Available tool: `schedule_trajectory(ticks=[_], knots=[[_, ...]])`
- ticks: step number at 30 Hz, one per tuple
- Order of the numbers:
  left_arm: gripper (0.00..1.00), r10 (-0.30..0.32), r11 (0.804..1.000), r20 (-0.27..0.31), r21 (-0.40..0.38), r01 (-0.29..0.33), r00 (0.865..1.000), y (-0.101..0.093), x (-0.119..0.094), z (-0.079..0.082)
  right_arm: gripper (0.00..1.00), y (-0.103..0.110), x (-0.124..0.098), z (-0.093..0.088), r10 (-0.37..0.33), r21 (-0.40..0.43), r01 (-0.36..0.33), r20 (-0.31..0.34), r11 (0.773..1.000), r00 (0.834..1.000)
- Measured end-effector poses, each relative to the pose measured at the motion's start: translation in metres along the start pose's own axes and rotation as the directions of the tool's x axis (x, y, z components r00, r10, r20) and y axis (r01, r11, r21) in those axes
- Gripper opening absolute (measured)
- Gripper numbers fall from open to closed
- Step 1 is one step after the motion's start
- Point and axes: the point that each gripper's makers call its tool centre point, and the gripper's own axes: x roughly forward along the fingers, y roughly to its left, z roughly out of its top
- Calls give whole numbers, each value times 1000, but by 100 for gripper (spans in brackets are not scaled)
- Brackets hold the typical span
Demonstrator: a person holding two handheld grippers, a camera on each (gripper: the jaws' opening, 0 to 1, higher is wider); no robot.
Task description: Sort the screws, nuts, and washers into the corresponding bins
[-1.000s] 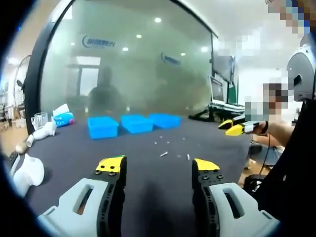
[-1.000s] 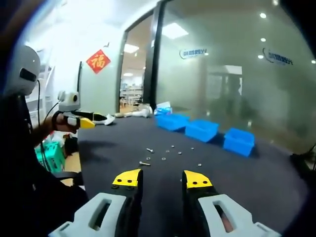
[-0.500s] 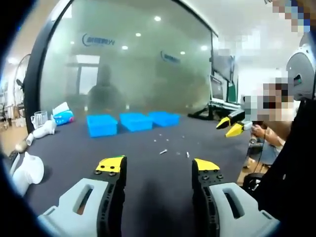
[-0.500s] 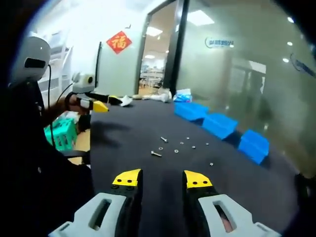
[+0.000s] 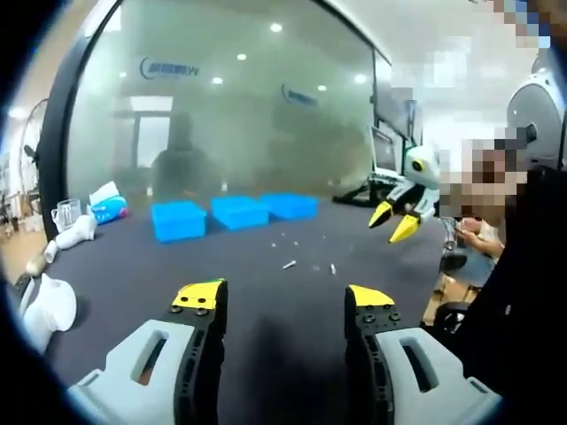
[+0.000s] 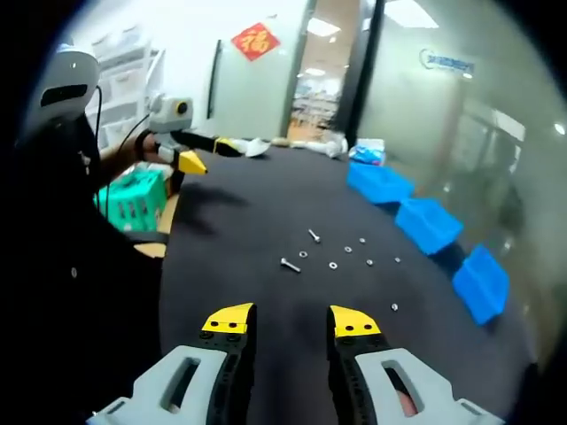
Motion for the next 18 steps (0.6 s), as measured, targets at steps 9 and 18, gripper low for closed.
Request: schedule_trajectory(ticks=[9, 18], knots=[[52, -37, 999, -33, -2, 37, 999, -7, 2, -7, 28, -9, 28, 16, 96, -135, -109, -99, 985, 990], [52, -35, 999, -44, -4, 35, 998, -3, 1, -11, 27, -11, 57, 18, 176, -224, -226, -219, 948, 960]])
